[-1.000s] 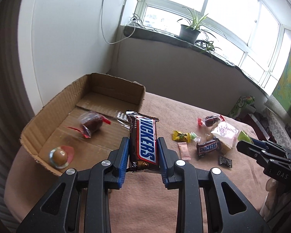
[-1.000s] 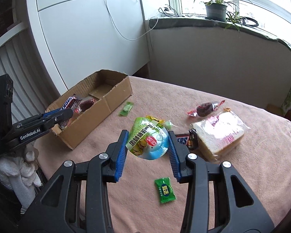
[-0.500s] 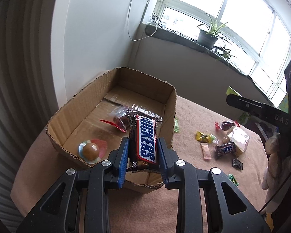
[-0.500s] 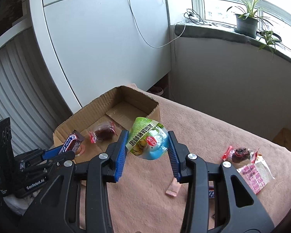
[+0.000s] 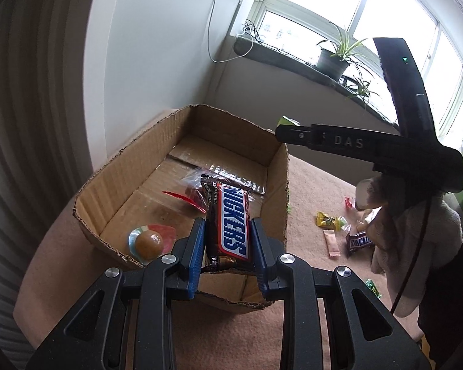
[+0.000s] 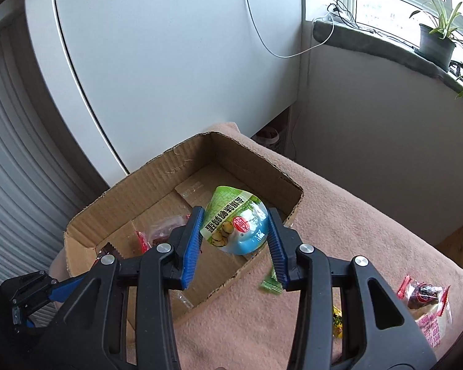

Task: Organize snacks
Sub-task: 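Carry both items into the cardboard box and open both tools, then move both tools back over the remaining snacks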

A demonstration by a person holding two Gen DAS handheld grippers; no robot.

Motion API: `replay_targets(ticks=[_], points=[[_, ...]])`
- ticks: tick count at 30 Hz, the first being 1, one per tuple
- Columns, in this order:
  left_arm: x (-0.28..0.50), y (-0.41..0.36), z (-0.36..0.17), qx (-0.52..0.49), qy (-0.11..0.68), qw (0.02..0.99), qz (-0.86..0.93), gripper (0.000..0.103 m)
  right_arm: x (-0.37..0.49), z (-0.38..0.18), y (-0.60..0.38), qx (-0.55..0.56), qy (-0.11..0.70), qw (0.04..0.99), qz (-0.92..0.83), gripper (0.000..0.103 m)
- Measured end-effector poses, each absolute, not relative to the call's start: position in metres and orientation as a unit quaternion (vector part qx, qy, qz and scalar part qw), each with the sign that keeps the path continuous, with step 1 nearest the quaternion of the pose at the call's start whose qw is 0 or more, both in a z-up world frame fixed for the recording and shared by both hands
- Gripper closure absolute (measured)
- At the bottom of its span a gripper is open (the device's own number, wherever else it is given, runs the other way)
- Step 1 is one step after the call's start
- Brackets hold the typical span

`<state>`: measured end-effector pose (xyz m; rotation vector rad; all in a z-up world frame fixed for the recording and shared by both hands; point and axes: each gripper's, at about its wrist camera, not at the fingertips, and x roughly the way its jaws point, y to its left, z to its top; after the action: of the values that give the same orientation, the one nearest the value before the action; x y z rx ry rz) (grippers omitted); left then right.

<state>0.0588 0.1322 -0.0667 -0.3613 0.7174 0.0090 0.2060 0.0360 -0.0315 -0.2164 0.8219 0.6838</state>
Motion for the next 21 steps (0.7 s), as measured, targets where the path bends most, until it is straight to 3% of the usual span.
replay_targets(ticks=[6,10,11,13,14,21], points=[[0.063,0.134,-0.068,-0.179,0.352,0.919,0.0,0.076,0.216,-0.043,0.044,-0.097,0.402,0.849,0.33,0.058],[0.065,0.134,-0.069,-0.178,0.353,0.918,0.0,0.074,0.214,-0.043,0.048,-0.109,0.397,0.85,0.329,0.043],[0.066,0.134,-0.069,-0.18,0.355,0.917,0.003,0.071,0.213,-0.042,0.049,-0.11,0.394,0.852,0.328,0.032],[0.066,0.136,-0.069,-0.187,0.355,0.916,0.007,0.046,0.211,-0.039,0.048,-0.109,0.386,0.856,0.326,0.021],[0.065,0.137,-0.068,-0.189,0.353,0.916,0.008,0.042,0.21,-0.037,0.048,-0.106,0.384,0.857,0.327,0.019],[0.063,0.135,-0.066,-0.182,0.352,0.918,0.007,0.041,0.204,-0.028,0.039,-0.1,0.378,0.861,0.325,0.018]])
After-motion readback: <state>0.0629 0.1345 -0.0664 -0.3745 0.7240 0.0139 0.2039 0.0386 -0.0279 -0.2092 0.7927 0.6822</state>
